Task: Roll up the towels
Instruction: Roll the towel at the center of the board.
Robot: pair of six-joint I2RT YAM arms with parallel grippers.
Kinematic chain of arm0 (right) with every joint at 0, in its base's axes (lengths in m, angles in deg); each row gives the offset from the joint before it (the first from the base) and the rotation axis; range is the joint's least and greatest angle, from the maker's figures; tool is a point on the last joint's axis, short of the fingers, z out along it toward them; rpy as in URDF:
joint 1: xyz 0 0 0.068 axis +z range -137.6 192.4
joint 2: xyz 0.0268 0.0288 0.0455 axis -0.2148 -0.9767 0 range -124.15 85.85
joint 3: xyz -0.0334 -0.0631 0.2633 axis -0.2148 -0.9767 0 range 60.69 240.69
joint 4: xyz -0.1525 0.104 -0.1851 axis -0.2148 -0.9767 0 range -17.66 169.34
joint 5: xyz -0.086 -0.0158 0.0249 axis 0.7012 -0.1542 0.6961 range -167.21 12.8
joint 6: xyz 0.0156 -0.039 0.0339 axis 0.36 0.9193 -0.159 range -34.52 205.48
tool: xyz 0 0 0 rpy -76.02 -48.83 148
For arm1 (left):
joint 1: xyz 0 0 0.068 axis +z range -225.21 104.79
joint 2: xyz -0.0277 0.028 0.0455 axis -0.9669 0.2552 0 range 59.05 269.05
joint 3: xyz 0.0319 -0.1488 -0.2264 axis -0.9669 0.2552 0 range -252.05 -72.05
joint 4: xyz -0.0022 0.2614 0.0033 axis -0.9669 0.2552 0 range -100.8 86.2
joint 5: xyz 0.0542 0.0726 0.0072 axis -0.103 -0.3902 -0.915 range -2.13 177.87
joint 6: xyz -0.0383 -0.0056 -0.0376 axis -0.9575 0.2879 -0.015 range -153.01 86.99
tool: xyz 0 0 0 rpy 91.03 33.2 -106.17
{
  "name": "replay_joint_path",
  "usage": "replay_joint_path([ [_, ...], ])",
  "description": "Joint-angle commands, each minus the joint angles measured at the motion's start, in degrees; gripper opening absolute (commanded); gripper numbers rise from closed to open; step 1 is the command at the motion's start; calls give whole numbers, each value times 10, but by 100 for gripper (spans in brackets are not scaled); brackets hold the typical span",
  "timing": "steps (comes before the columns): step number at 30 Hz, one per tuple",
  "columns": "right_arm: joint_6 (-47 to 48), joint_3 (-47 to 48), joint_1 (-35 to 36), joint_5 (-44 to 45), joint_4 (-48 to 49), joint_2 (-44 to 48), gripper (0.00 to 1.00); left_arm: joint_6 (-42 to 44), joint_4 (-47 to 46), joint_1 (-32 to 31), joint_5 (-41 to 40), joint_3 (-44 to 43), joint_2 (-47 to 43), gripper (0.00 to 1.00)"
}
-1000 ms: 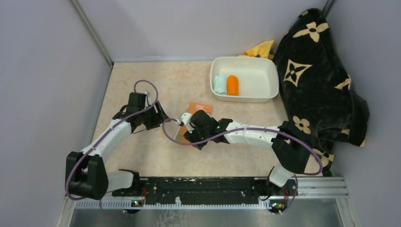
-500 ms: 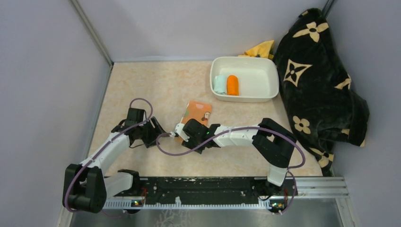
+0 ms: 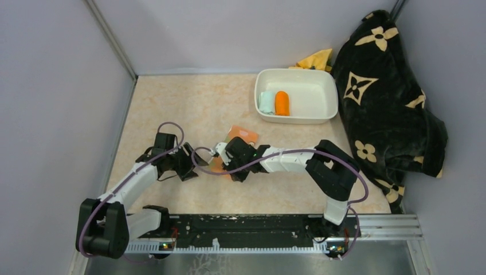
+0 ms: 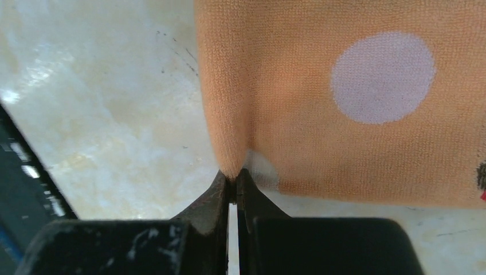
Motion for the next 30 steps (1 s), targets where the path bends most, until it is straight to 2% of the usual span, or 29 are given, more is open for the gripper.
replay_joint_path([
  [1,-120,-11,-34,-156,45,38,0,-40,-28,-4,30,14,-17,71],
  [10,-158,-17,-40,-163,72,26,0,-83,-76,-43,18,18,15,69],
  [16,-167,-31,-40,-168,92,25,0,-75,-109,-48,-9,1,70,61],
  [23,-177,-38,-40,-180,104,23,0,-53,-119,-49,-39,-14,115,42],
  [27,-194,-43,-45,-205,116,23,0,-34,-105,-49,-50,-27,125,18],
  [29,-215,-49,-55,-232,133,21,0,-28,-95,-49,-54,-31,117,17],
  [30,-229,-55,-62,-249,145,18,0,-23,-89,-49,-58,-33,112,20],
])
